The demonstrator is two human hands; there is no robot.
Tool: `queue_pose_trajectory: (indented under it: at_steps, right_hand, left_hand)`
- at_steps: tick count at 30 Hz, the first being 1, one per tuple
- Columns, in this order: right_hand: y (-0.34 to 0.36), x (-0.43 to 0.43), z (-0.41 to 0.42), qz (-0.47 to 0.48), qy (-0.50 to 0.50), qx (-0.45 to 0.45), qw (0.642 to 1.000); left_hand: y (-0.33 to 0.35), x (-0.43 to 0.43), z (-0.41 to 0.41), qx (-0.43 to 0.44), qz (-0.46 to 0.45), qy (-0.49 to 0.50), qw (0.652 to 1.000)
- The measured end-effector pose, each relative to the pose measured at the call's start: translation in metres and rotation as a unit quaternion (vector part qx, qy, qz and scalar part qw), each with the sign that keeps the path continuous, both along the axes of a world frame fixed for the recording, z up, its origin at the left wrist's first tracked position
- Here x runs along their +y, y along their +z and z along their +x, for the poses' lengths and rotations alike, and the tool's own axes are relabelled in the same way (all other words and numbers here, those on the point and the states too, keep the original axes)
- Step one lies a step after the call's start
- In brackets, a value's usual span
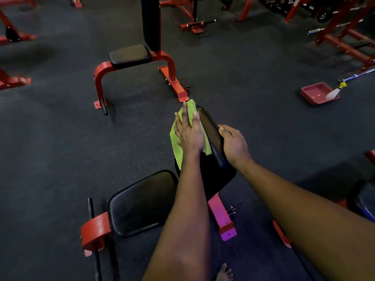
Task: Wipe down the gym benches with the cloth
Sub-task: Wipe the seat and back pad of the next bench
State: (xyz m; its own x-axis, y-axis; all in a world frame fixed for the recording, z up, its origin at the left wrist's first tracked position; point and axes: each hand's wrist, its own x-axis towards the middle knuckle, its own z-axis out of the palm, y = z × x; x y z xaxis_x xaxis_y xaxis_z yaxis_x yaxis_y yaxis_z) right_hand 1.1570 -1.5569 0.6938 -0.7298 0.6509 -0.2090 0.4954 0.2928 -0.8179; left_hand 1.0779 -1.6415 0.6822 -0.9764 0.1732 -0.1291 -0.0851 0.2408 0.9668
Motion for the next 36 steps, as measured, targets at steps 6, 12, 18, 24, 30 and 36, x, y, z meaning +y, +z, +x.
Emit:
queue_pose_trajectory:
  at_steps: [6, 12, 18, 24, 30, 36]
  right_hand:
    - [0.002, 0.000, 0.002, 0.001, 0.004, 0.022, 1.000]
    - [0.001, 0.002, 0.003, -0.001, 0.012, 0.027, 1.000]
    - [0.007, 0.000, 0.001, 0.061, 0.036, -0.014, 0.997]
    - [0.018, -0.007, -0.010, 0.096, 0.011, -0.145, 0.985]
    - [0.014, -0.011, -0.008, 0.152, -0.004, -0.113, 0.982]
    - [0.026, -0.010, -0.016, 0.103, 0.038, -0.179, 0.978]
  left_hand:
    - [0.004, -0.005, 0.038, -0.039, 0.057, 0.024, 0.997]
    - [-0.006, -0.010, 0.087, -0.036, 0.049, 0.004, 0.998]
    - [0.006, -0.002, 0.017, -0.097, 0.041, 0.028, 0.994]
    - [0.001, -0.010, 0.046, -0.023, 0.056, 0.004, 0.998]
    - [-0.002, -0.008, 0.056, -0.023, 0.048, -0.008, 0.999]
    - [0.015, -0.001, -0.004, -0.088, 0.034, 0.014, 0.995]
